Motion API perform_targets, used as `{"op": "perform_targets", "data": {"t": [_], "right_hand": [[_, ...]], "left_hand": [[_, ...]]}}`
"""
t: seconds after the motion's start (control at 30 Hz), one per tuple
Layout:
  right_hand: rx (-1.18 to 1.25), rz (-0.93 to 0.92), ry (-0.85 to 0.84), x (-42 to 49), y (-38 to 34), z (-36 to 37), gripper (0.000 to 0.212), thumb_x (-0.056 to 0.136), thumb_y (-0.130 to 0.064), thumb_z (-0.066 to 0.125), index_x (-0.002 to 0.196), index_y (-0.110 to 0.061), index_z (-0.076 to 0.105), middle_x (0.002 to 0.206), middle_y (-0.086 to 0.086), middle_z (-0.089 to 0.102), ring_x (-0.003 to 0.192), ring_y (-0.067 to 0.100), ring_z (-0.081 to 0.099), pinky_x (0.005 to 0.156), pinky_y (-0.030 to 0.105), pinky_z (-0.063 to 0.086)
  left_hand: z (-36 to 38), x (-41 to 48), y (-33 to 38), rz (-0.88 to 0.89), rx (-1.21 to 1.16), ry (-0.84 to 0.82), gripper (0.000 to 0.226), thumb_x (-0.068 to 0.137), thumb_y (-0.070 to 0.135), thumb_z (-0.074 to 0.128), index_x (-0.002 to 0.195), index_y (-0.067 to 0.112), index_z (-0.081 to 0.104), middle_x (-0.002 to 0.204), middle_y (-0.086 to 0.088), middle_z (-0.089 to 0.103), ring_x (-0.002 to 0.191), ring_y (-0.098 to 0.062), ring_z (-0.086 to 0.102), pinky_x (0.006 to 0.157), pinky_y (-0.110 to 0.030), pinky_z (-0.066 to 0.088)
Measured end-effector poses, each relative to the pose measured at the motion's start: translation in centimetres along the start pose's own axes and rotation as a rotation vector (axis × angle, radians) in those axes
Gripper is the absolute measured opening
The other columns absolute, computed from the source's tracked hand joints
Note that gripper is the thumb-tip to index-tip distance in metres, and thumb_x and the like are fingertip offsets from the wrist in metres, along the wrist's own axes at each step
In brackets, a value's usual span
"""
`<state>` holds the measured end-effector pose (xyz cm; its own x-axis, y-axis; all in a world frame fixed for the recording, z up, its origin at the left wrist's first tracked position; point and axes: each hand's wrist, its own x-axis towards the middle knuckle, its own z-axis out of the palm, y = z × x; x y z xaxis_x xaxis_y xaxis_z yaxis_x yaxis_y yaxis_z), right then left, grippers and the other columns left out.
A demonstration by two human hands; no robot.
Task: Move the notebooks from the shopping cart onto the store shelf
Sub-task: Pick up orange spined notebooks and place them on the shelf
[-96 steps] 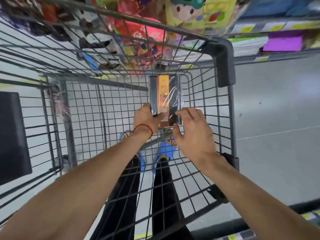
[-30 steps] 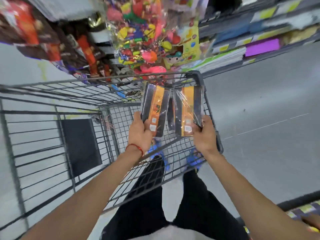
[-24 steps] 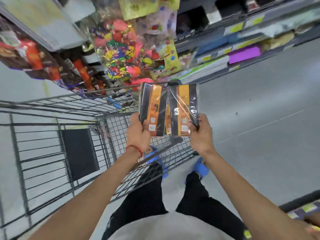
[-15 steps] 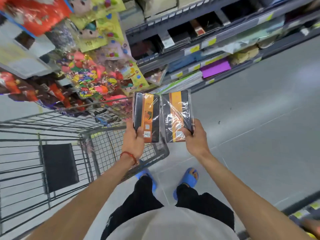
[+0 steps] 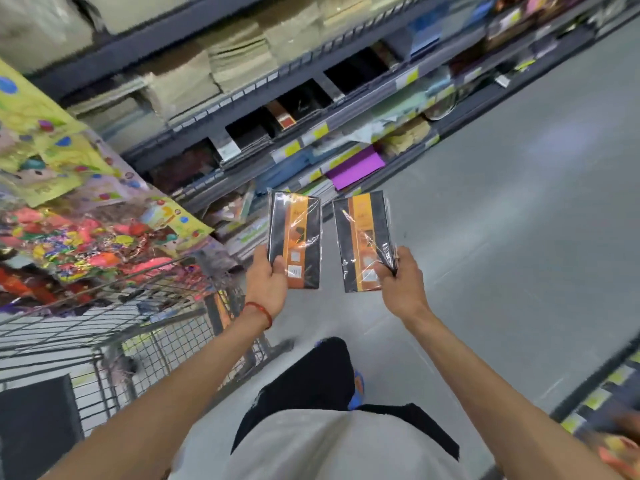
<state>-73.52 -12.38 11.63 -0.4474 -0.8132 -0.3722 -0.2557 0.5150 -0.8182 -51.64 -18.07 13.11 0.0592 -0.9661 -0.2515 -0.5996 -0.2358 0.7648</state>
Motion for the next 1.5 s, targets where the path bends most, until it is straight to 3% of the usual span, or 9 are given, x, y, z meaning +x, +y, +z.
{"op": "perform_targets", "data": {"t": [0.1, 0.5, 0.63, 0.77, 0.87, 0.97, 1.23, 1.43, 1.5], "right_hand": [[0.068, 0.026, 0.031, 3.7, -0.7, -2.2, 0.012, 0.098, -0.008, 0.058, 0.107, -0.014, 0.053, 0.087, -0.01, 0.06, 0.073, 0.005, 0.056, 0.054, 0.006, 0.043], [0.091, 0.132, -0.002, 23.0, -6.3, -8.7, 0.019, 0.1, -0.013, 0.058, 0.117, -0.018, 0.051, 0.108, 0.003, 0.068, 0.094, 0.018, 0.07, 0.073, 0.024, 0.055], [0.091, 0.138, -0.038, 29.2, -7.9, -10.5, 0.023, 0.098, -0.011, 0.06, 0.118, -0.019, 0.052, 0.11, 0.005, 0.07, 0.096, 0.02, 0.071, 0.088, 0.041, 0.06], [0.129, 0.156, -0.087, 34.8, -8.9, -12.2, 0.018, 0.1, -0.012, 0.057, 0.115, -0.02, 0.052, 0.112, 0.006, 0.07, 0.097, 0.021, 0.071, 0.09, 0.042, 0.058], [0.214, 0.187, -0.168, 39.3, -9.2, -13.6, 0.012, 0.101, -0.015, 0.056, 0.109, -0.023, 0.052, 0.111, 0.007, 0.069, 0.1, 0.023, 0.071, 0.093, 0.045, 0.058], [0.21, 0.169, -0.248, 43.9, -9.8, -15.5, 0.012, 0.101, -0.013, 0.055, 0.103, -0.025, 0.052, 0.11, 0.008, 0.069, 0.1, 0.024, 0.071, 0.094, 0.047, 0.057], [0.028, 0.072, -0.517, 52.9, -12.0, -21.7, 0.026, 0.101, -0.002, 0.05, 0.093, -0.027, 0.054, 0.093, -0.004, 0.067, 0.086, 0.012, 0.066, 0.082, 0.03, 0.056], [-0.135, 0.084, -0.645, 57.3, -12.7, -21.7, 0.03, 0.104, -0.006, 0.044, 0.132, -0.013, 0.051, 0.12, 0.008, 0.067, 0.111, 0.022, 0.065, 0.099, 0.038, 0.052], [-0.141, 0.066, -0.65, 58.4, -13.0, -21.0, 0.029, 0.104, -0.005, 0.042, 0.131, -0.012, 0.051, 0.123, 0.009, 0.067, 0.11, 0.021, 0.064, 0.095, 0.033, 0.053]], "left_hand": [[2.9, 3.3, 2.3, 0.012, -0.02, -0.027, 0.016, 0.101, 0.01, 0.041, 0.115, 0.002, 0.046, 0.095, -0.01, 0.057, 0.072, -0.007, 0.048, 0.062, -0.026, 0.031], [11.9, 19.9, 13.8, 0.005, -0.002, -0.084, 0.012, 0.104, 0.01, 0.039, 0.115, 0.01, 0.044, 0.085, 0.013, 0.051, 0.072, 0.002, 0.051, 0.056, -0.004, 0.036], [14.6, 24.5, 16.8, -0.022, -0.028, -0.088, 0.011, 0.103, 0.015, 0.04, 0.113, 0.016, 0.043, 0.09, 0.005, 0.056, 0.076, -0.01, 0.059, 0.066, -0.024, 0.048], [17.2, 27.7, 19.7, -0.073, -0.065, -0.063, 0.008, 0.103, 0.01, 0.038, 0.109, 0.014, 0.042, 0.091, 0.001, 0.06, 0.075, -0.016, 0.062, 0.062, -0.021, 0.046], [20.3, 29.5, 21.7, -0.151, -0.131, -0.064, 0.008, 0.103, 0.012, 0.036, 0.108, 0.017, 0.04, 0.092, 0.003, 0.064, 0.069, -0.024, 0.073, 0.069, -0.034, 0.057], [23.8, 30.7, 24.0, -0.196, -0.116, 0.032, 0.013, 0.101, 0.008, 0.038, 0.111, 0.014, 0.044, 0.087, 0.003, 0.059, 0.069, -0.014, 0.064, 0.057, -0.017, 0.045], [30.3, 31.5, 29.9, -0.337, -0.169, 0.268, 0.012, 0.1, 0.004, 0.04, 0.107, 0.011, 0.046, 0.077, 0.006, 0.052, 0.063, -0.006, 0.045, 0.047, -0.005, 0.035], [31.9, 32.9, 29.9, -0.411, -0.277, 0.34, 0.013, 0.1, 0.01, 0.043, 0.111, 0.012, 0.05, 0.085, 0.003, 0.061, 0.069, -0.012, 0.054, 0.059, -0.02, 0.046], [32.1, 33.8, 29.7, -0.42, -0.264, 0.354, 0.011, 0.101, 0.011, 0.042, 0.109, 0.011, 0.05, 0.084, 0.003, 0.059, 0.067, -0.007, 0.052, 0.054, -0.011, 0.041]]}}
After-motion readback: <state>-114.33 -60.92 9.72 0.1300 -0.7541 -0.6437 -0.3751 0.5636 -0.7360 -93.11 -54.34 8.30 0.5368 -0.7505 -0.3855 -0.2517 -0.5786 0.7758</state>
